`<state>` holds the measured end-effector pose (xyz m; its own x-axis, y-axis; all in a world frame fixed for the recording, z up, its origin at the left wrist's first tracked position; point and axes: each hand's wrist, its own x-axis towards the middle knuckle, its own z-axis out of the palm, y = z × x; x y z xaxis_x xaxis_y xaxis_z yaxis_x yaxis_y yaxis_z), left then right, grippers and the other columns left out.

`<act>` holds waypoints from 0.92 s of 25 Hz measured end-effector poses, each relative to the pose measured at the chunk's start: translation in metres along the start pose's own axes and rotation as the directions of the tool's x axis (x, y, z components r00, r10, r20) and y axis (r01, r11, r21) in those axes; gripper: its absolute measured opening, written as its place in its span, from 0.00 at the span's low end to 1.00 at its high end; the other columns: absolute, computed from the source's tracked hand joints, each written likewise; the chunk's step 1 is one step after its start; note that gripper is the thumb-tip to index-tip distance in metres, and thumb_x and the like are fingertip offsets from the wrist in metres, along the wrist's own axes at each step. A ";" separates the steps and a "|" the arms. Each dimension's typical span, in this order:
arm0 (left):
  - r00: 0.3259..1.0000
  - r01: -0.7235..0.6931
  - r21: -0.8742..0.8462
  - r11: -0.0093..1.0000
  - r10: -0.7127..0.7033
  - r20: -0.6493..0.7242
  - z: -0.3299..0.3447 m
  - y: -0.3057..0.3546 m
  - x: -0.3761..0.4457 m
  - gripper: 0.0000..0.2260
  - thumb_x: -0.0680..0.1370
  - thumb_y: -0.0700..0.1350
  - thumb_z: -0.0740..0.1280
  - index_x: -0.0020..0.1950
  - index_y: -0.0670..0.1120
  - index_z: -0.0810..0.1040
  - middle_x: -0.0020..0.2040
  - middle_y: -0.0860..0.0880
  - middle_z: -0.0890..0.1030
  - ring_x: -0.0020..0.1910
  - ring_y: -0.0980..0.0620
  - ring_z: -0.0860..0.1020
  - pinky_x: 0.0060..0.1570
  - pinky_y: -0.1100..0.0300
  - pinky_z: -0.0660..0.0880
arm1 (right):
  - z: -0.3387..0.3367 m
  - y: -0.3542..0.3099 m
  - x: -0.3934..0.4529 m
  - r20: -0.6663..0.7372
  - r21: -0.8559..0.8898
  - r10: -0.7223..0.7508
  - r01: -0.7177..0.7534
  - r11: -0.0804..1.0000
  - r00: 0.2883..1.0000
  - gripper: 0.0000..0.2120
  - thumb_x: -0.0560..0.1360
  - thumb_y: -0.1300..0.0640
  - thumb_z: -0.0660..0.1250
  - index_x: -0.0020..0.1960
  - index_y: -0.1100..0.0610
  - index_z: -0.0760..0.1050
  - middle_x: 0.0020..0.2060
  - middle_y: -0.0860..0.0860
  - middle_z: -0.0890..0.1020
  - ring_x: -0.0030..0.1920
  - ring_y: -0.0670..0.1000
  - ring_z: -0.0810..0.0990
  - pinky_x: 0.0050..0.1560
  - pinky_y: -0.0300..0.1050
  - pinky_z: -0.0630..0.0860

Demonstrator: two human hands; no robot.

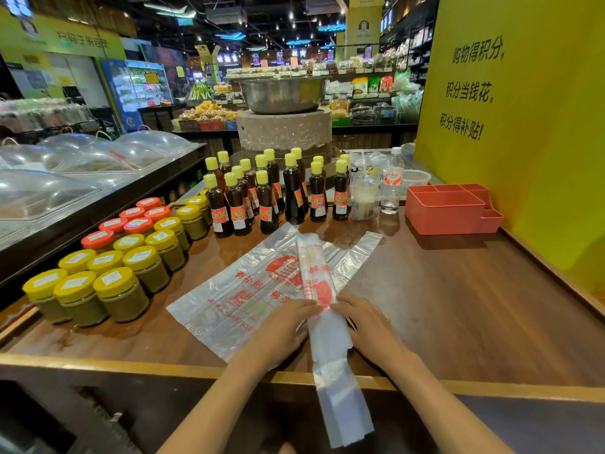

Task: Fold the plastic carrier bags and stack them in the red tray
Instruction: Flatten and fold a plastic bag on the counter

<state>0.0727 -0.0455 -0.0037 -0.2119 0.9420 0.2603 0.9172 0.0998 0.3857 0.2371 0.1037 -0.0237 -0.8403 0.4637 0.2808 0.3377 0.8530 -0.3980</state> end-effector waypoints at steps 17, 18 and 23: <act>0.998 0.052 -0.303 0.951 -0.039 0.050 0.011 -0.026 0.007 0.11 0.81 0.58 0.62 0.59 0.58 0.80 0.56 0.61 0.80 0.57 0.61 0.76 0.60 0.57 0.74 | 0.002 -0.011 0.011 -0.150 0.090 0.233 -0.222 0.971 0.961 0.19 0.81 0.70 0.56 0.47 0.51 0.79 0.59 0.66 0.80 0.56 0.51 0.78 0.61 0.42 0.68; 0.995 0.099 -0.324 0.941 -0.086 0.054 0.009 -0.024 0.012 0.12 0.82 0.57 0.61 0.56 0.56 0.82 0.53 0.59 0.81 0.53 0.61 0.78 0.58 0.55 0.75 | 0.003 -0.016 0.014 -0.177 0.219 0.459 -0.420 0.881 0.871 0.17 0.82 0.69 0.54 0.52 0.55 0.79 0.60 0.65 0.79 0.58 0.52 0.77 0.63 0.43 0.66; 0.978 0.204 -0.297 0.933 -0.209 0.013 0.013 -0.021 0.031 0.07 0.81 0.54 0.64 0.47 0.52 0.78 0.43 0.54 0.81 0.42 0.58 0.78 0.50 0.51 0.78 | 0.000 -0.009 0.018 -0.029 0.219 0.275 -0.263 0.940 0.961 0.07 0.78 0.54 0.66 0.50 0.43 0.78 0.40 0.40 0.82 0.42 0.40 0.80 0.44 0.36 0.76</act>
<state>0.0515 -0.0137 -0.0150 -0.3946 0.9044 0.1622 0.7125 0.1897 0.6755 0.2190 0.1046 -0.0156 -0.7021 0.6874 0.1857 0.4452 0.6273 -0.6390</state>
